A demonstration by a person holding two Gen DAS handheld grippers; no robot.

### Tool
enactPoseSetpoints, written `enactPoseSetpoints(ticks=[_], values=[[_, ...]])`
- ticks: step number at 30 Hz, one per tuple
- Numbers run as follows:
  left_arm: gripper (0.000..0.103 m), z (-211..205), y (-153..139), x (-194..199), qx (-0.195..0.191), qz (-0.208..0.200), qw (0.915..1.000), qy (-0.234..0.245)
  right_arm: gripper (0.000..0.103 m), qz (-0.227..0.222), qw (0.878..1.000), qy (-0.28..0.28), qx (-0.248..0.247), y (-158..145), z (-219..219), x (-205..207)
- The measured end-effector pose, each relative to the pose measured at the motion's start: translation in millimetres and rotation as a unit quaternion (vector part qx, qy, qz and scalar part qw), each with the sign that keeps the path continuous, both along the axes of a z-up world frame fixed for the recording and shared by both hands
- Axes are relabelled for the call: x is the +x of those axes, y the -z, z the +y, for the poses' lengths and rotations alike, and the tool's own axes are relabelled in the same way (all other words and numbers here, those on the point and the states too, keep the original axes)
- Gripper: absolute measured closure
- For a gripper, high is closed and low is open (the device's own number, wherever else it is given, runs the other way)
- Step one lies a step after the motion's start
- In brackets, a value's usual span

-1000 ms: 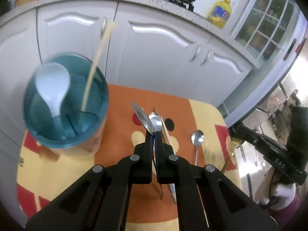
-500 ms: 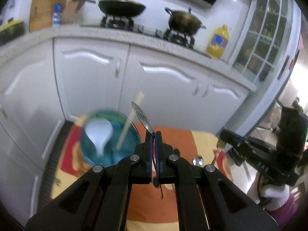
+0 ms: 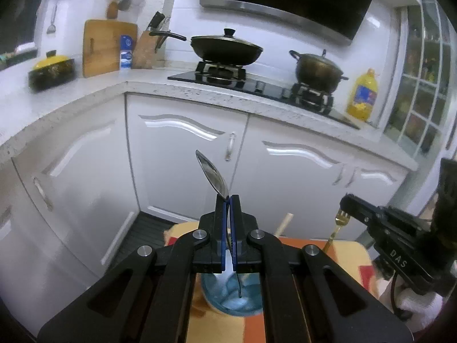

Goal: Organize utensils
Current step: 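Carry the metal spoon and gold fork up over the floral cup with both grippers, then lower the spoon and fork into the cup and open both grippers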

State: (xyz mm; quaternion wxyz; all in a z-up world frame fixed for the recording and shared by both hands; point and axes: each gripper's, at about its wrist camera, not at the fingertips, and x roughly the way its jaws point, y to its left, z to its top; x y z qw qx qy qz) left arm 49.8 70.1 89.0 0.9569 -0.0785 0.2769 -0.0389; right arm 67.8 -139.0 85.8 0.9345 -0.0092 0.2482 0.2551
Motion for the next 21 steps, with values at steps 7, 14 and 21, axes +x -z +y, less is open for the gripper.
enactPoseSetpoints(ticks=[7,14,21], values=[[0.102,0,24,17,0.020,0.010,0.9996,-0.016,0.102,-0.026,0.999,0.015,-0.045,19,34,20],[0.102,-1,45,26,0.033,0.026,0.9989,-0.021,0.102,-0.035,0.996,0.027,-0.076,44,48,30],[0.102,-5,63,26,0.032,0.044,0.9984,-0.017,0.101,-0.019,0.996,0.023,-0.080,58,51,36]])
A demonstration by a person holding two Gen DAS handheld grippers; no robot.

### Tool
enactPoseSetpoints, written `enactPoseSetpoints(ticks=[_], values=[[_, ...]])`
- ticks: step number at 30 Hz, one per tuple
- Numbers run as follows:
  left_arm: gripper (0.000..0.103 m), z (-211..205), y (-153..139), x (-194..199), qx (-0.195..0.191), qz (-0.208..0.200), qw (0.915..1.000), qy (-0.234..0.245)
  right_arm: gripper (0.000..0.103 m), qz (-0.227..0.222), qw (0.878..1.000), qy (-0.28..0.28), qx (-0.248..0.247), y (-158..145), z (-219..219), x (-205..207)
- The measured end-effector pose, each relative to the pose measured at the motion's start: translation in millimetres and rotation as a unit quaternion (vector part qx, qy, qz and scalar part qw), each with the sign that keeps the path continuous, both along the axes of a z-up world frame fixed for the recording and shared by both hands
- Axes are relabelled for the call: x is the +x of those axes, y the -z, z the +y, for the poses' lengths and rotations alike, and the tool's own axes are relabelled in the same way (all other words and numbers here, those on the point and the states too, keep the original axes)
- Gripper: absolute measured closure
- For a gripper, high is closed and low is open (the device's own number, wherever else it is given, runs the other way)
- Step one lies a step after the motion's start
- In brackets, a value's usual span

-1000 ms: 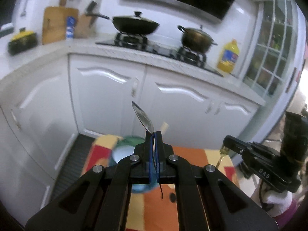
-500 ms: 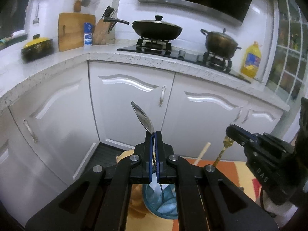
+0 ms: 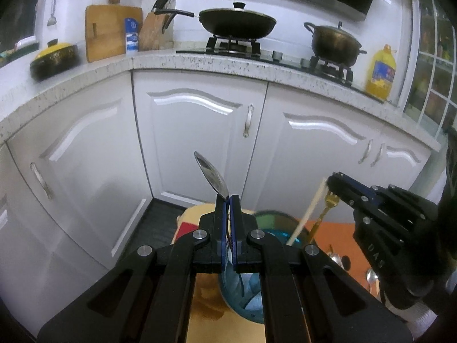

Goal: Organize utensils
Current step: 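Lower the spoon and fork into the cup and open both grippers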

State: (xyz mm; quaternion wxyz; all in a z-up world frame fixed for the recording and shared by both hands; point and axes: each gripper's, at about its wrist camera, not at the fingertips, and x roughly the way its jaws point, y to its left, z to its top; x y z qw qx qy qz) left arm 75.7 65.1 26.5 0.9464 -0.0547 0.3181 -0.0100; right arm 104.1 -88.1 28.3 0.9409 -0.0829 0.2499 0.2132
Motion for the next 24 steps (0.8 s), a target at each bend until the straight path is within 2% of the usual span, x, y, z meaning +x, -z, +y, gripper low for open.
enactPoseSetpoints(ticks=[5,11,13,14,16,19,22,24], values=[[0.102,-2,10,-2,-0.002,0.014,0.9999,-0.001,0.101,0.018,1.000,-0.017,-0.007,12,7,-6],[0.102,-4,17,-5,-0.007,0.029,0.9995,-0.006,0.101,0.079,0.996,-0.047,0.007,30,8,-6],[0.102,-2,19,-6,-0.015,0.036,0.9992,-0.007,0.095,0.100,0.993,-0.054,0.022,33,2,-5],[0.102,-2,20,-6,-0.019,0.038,0.9991,-0.008,0.084,0.102,0.993,-0.050,0.028,33,-3,-6],[0.101,-1,20,-8,-0.022,0.041,0.9988,-0.010,0.080,0.107,0.991,-0.050,0.055,29,-14,-8],[0.097,-3,19,-11,-0.024,0.039,0.9989,-0.010,0.080,0.109,0.991,-0.044,0.070,24,-25,-11],[0.080,-5,15,-15,-0.021,0.031,0.9993,-0.006,0.080,0.107,0.990,-0.037,0.079,19,-33,-15],[0.076,-6,13,-18,-0.023,0.028,0.9993,-0.003,0.080,0.106,0.991,-0.031,0.080,17,-38,-18]])
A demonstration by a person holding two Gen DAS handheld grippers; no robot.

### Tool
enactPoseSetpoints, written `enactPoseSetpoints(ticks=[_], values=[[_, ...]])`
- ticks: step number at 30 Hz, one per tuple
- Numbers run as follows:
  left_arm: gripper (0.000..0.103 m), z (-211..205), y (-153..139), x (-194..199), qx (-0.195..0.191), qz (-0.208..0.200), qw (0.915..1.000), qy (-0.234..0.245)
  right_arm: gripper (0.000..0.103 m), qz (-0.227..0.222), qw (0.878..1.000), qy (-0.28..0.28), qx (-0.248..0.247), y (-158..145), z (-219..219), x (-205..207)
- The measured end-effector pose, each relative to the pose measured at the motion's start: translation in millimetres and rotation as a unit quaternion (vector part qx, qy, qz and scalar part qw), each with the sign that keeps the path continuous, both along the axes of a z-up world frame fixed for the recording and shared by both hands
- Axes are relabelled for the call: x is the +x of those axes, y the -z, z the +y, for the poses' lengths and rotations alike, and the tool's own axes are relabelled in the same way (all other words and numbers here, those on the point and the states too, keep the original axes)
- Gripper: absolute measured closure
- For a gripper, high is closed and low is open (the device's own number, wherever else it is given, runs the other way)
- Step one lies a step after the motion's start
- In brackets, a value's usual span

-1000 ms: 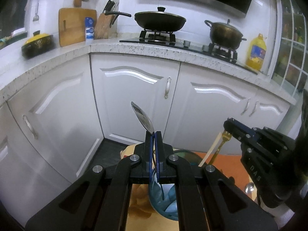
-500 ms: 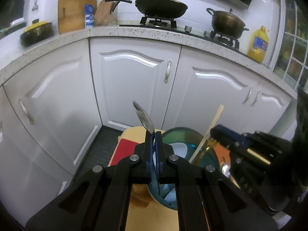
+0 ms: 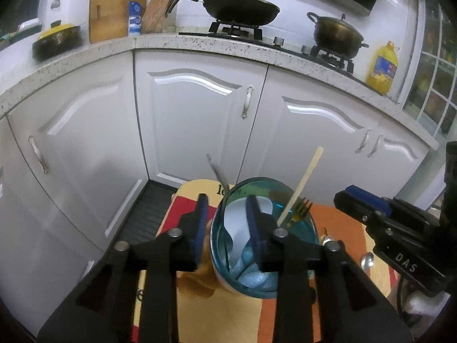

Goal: Organize utensils
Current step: 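Lower the spoon and fork into the cup and open both grippers, then move both open grippers back down over the remaining utensils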

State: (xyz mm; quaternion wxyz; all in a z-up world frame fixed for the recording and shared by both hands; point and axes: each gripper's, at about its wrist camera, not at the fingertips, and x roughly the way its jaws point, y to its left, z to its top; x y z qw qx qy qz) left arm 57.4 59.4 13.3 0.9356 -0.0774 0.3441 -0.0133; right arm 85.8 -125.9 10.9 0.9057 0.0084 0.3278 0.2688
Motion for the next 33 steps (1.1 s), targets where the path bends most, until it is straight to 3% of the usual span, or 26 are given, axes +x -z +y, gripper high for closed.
enactPoseSetpoints(ticks=[4,21,33], values=[[0.070,-1,-3,-7,-0.001,-0.002,1.0000,-0.001,0.079,0.008,1.000,0.012,0.010,-1,-9,-6],[0.070,-37,-16,-37,0.023,-0.016,0.9995,0.013,0.071,-0.011,1.000,0.018,-0.007,-18,-16,-46],[0.068,-71,-16,-54,0.031,-0.014,0.9988,0.036,0.067,0.005,0.998,0.062,-0.008,-16,-50,-64]])
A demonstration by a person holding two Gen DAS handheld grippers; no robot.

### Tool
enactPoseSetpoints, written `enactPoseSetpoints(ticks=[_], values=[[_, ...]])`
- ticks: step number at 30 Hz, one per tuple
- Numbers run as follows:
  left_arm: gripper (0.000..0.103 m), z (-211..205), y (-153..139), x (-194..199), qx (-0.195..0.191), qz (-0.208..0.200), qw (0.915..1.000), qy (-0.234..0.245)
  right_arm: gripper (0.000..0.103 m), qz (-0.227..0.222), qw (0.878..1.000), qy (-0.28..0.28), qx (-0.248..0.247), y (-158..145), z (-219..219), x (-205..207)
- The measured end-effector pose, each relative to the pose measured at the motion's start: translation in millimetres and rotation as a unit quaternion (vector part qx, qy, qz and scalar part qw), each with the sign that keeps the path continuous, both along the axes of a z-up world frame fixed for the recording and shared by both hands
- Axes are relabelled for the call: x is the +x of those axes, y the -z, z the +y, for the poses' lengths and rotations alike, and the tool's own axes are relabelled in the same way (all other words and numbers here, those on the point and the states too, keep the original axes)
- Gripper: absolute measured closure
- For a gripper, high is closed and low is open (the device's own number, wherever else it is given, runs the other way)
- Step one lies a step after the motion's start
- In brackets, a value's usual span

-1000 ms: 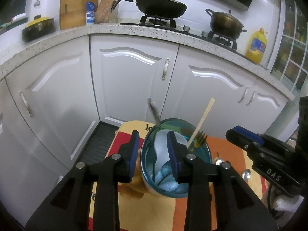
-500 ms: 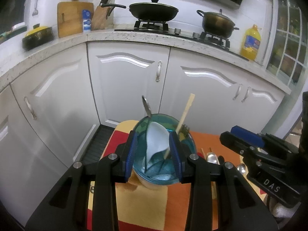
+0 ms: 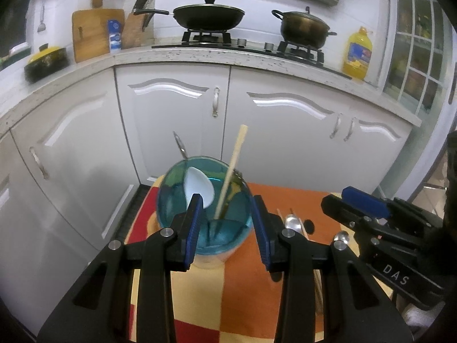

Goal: Organize utensils
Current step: 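Move both open grippers back down over the remaining utensils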

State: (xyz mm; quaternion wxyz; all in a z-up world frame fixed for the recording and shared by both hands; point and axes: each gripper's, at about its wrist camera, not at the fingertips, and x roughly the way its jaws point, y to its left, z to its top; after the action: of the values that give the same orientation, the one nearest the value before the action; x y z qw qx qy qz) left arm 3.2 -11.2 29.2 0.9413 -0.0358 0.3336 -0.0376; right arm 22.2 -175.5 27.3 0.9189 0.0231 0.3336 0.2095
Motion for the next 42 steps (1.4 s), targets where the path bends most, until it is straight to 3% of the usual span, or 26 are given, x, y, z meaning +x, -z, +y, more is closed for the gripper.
enactPoseSetpoints(ticks=[25,42], values=[[0.066,-77,9,-23,0.009,0.019,0.9971,0.074,0.064,0.030,0.994,0.103,-0.012,14,-85,-45],[0.066,-82,33,-13,-0.011,0.066,0.9942,0.084,0.064,0.062,0.989,0.132,-0.015,37,-108,-43]])
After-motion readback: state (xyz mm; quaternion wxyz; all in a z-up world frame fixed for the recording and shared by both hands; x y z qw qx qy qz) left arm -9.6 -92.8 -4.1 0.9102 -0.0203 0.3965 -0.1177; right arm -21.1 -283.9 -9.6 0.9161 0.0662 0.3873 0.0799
